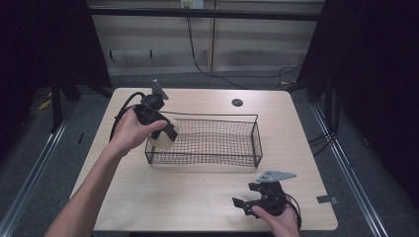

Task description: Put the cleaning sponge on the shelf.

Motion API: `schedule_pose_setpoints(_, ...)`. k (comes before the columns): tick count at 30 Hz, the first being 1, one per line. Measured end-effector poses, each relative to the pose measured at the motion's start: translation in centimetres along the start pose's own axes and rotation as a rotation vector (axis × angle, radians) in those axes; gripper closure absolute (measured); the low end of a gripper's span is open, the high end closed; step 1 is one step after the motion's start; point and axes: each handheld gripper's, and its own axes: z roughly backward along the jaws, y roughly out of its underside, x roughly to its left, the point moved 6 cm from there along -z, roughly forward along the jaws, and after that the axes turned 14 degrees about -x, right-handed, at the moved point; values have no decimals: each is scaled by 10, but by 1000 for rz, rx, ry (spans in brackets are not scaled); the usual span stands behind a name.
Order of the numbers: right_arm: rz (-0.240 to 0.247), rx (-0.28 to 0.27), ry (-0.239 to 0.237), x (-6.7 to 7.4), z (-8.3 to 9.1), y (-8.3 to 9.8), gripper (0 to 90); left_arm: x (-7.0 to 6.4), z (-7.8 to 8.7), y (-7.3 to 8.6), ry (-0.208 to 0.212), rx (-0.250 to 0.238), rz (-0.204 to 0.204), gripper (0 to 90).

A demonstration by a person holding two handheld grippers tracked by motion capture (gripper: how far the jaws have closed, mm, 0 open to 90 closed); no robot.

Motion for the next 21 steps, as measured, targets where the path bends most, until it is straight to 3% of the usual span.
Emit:
schedule_pose_setpoints(3, 1, -1, 1, 0, 0, 0, 156, 2, -6, -2, -17, 9, 39, 268)
schedule_pose_setpoints(7, 1, -1, 1, 0, 0, 0, 157, 10, -11, -3, -87, 21, 81, 268)
schedule_pose_setpoints(9, 1, 1, -2, 1, 0, 0, 157, 11, -13, -3, -98, 29, 100, 268)
schedule_pose_setpoints(11, -2, 4, -4, 0, 0, 1, 156, 9, -13, -5, -105, -3, 100, 268)
schedule_pose_setpoints(13, 0, 4, -4, 0, 0, 0, 157, 6, -12, -6, -119, -4, 79, 268)
schedule_pose_setpoints(16, -2, 3, -2, 0, 0, 0, 157, 6, -13, -8, -150, -7, 101, 268)
schedule_pose_setpoints(21, 3, 1, -5, 1, 1, 1, 157, 9, -22, -9, -162, 11, 133, 268)
